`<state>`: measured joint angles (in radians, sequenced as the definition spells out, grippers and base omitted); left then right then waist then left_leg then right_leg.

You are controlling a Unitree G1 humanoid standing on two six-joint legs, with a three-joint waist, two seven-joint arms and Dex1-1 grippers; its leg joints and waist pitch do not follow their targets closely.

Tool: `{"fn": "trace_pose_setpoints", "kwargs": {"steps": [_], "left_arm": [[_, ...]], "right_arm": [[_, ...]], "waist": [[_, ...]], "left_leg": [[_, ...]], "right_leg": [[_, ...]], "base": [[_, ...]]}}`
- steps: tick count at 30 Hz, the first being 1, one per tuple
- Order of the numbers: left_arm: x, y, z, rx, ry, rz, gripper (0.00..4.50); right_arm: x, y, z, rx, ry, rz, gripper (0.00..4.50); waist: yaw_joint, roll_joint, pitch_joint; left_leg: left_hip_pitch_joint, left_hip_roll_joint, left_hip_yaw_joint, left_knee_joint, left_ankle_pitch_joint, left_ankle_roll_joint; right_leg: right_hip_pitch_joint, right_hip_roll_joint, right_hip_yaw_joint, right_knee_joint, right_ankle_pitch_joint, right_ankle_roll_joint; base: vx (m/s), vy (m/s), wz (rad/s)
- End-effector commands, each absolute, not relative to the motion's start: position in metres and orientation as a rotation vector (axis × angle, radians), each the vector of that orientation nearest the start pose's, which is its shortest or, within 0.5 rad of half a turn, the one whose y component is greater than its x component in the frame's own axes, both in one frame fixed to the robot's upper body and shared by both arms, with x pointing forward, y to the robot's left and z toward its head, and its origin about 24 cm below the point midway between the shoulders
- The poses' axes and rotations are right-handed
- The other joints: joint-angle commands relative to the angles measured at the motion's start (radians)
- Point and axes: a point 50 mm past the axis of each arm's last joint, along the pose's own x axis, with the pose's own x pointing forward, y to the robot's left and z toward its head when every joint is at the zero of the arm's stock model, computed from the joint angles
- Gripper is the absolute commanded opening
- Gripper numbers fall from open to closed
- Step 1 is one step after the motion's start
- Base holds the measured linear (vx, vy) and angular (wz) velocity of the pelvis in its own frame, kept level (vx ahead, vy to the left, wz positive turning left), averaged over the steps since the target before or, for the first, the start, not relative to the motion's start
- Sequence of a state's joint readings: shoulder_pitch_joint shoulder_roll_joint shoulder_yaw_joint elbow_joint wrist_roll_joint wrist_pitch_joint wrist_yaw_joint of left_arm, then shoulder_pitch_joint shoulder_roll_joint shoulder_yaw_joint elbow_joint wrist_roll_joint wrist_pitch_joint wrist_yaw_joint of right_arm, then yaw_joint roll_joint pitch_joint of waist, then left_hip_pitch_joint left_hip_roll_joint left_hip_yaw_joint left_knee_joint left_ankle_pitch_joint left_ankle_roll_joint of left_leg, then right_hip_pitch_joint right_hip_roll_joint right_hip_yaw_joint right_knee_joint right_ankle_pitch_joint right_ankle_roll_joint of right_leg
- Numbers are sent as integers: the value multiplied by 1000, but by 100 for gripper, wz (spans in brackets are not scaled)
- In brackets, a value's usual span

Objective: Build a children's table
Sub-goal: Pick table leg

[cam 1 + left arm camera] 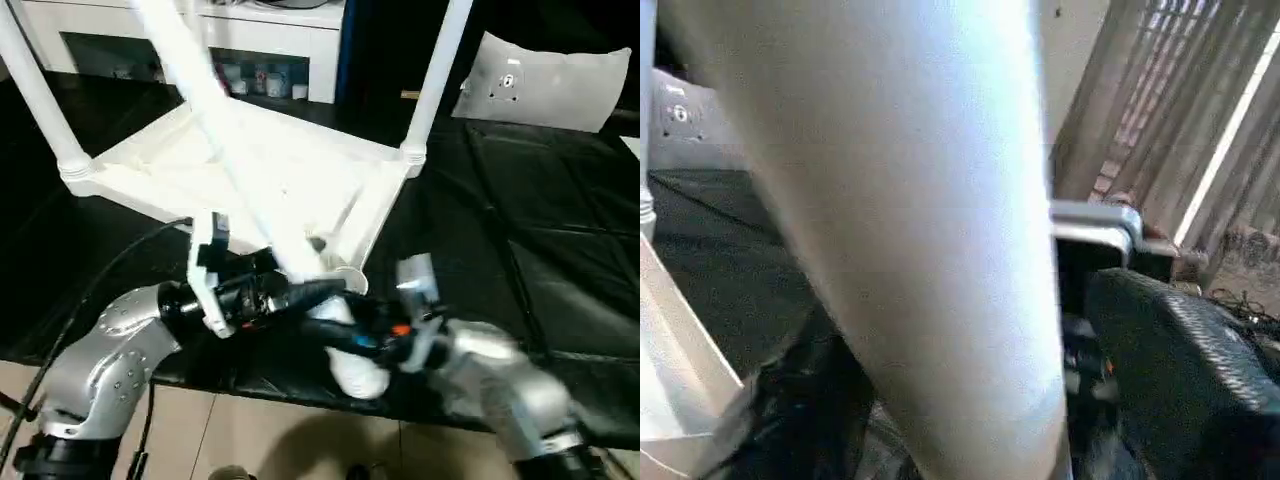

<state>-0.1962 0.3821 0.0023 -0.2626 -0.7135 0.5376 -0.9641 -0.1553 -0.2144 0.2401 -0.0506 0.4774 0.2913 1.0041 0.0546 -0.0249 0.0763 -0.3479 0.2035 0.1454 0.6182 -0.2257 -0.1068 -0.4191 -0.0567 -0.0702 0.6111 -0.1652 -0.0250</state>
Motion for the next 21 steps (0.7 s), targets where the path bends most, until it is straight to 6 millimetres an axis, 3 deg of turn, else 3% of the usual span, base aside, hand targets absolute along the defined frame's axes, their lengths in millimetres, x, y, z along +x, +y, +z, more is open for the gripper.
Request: {"fn": "trace_pose_setpoints", "kwargs": {"steps": [1,9,12,21], "left_arm": [[243,131,134,-309,-29,-1300,302],[241,129,133,-311,-24,-1317,242],[240,130,131,-294,-13,-1319,211],[238,133,131,-319,-10,-1322,184]], "right_arm": [[242,-77,64,256,68,1291,186],[247,-66,55,263,-27,1246,186],[248,-63,50,269,-42,1248,186],[254,-60,44,322,-86,1265,186]], "waist": [[-3,12,-58],[-7,19,-59],[-11,18,-55],[-20,20,-57]], "left_leg": [[-11,19,7,-90,-167,22],[-8,22,5,-93,-186,19],[-8,22,4,-96,-215,18],[-11,23,4,-95,-197,27]], "right_leg": [[59,-66,51,-80,-349,-144],[59,-68,52,-76,-308,-171],[59,-68,52,-79,-339,-170],[62,-69,53,-72,-299,-194]], "base": [[0,0,0],[0,0,0],[0,0,0],[0,0,0]]}}
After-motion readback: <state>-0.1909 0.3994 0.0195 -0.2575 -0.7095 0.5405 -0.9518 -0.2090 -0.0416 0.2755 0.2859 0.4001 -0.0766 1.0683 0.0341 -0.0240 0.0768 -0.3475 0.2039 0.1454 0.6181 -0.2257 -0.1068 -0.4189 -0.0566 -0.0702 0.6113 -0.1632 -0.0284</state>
